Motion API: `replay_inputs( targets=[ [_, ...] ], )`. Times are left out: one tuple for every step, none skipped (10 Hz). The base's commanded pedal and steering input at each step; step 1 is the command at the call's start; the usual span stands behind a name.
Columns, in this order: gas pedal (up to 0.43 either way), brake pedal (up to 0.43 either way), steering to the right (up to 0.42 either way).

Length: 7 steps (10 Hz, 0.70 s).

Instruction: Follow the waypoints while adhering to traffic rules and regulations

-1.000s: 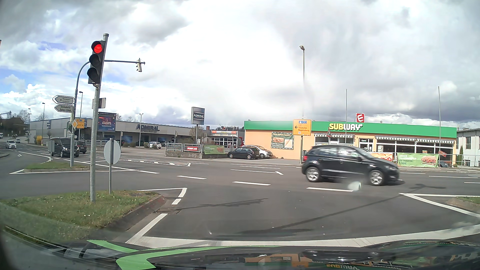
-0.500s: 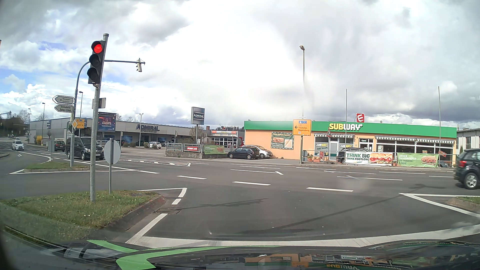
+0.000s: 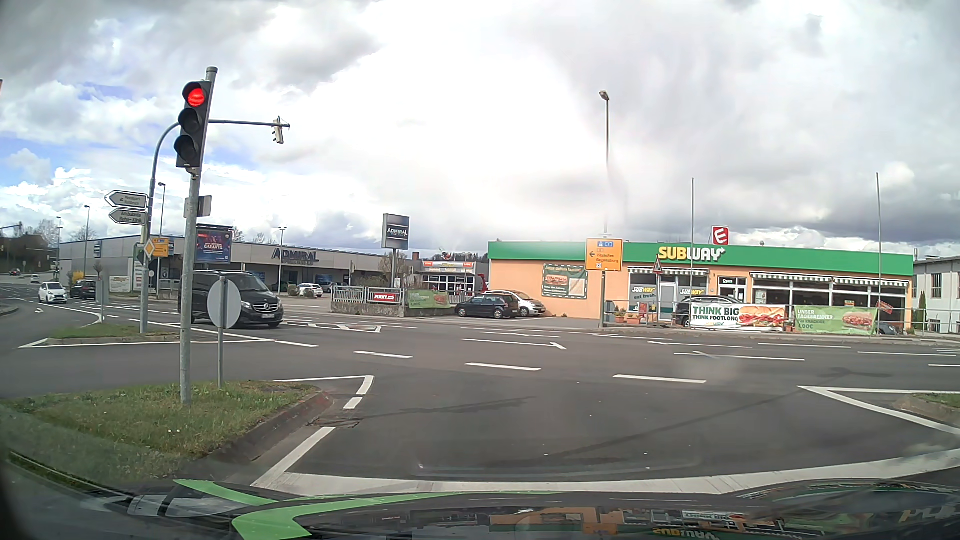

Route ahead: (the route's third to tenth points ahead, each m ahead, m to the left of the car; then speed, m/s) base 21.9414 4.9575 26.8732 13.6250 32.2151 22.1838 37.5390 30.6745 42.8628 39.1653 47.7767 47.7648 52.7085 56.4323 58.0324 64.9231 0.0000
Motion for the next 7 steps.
replay_inputs(
  targets=[
    [0.0, 0.311, 0.012],
    [0.0, 0.311, 0.012],
    [0.0, 0.311, 0.012],
    [0.0, 0.311, 0.012],
    [0.0, 0.311, 0.012],
    [0.0, 0.311, 0.012],
    [0.0, 0.311, 0.012]
  ],
)
